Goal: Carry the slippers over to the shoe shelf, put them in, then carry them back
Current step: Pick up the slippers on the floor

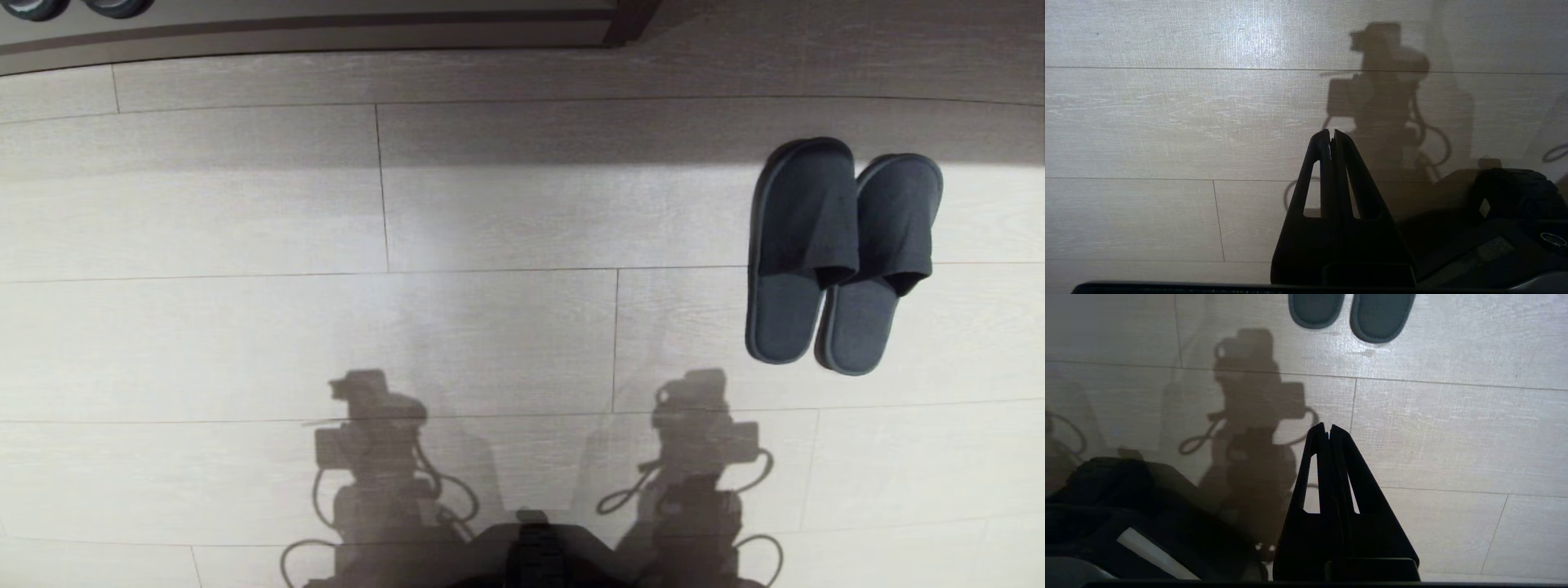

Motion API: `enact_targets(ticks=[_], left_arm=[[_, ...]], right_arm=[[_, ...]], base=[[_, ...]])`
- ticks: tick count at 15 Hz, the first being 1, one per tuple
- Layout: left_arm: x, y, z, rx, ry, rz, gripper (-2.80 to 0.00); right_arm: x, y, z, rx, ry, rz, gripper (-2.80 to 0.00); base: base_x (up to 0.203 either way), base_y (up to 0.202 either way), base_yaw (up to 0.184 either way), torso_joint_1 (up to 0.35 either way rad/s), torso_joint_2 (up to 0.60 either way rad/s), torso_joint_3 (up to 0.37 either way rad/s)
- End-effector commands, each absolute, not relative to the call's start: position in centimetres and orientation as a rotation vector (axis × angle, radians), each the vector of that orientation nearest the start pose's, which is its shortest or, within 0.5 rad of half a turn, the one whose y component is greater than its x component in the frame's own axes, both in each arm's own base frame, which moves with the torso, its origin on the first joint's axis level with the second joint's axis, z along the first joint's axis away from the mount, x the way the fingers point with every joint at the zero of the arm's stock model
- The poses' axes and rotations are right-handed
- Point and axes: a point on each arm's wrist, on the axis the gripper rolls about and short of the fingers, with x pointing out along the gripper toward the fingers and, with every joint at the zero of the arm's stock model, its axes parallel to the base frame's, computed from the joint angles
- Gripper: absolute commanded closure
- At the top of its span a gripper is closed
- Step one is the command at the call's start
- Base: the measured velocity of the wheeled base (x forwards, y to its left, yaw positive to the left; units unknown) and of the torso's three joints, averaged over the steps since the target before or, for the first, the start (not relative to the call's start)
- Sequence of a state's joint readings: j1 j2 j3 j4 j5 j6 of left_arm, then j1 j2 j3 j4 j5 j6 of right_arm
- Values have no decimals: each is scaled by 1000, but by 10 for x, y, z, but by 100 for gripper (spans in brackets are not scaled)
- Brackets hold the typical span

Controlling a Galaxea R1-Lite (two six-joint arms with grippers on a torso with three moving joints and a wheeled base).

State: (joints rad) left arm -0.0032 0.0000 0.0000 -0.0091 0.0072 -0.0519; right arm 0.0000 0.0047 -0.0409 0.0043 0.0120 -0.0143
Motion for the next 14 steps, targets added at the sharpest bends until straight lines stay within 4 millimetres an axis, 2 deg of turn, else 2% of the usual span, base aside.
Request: enact_targets(ticks=[1,4,8,11,14], left_arm=[[-23,0,76,-53,-11,4,0],[-23,0,76,-52,-11,4,0],[-23,0,76,-54,-11,4,0],[-23,0,76,-52,-11,4,0],[-23,0,76,-51,-9,4,0]], right_arm=[[-28,1,99,-16,-44,34,0],[-15,2,138,-12,33,75,0],[48,1,168,-8,195,71,0],[107,0,163,-17,349,46,0],[152,-3,150,-18,413,23,0]], base=[[0,0,0,0,0,0],[0,0,0,0,0,0],[0,0,0,0,0,0],[0,0,0,0,0,0],[0,0,0,0,0,0]])
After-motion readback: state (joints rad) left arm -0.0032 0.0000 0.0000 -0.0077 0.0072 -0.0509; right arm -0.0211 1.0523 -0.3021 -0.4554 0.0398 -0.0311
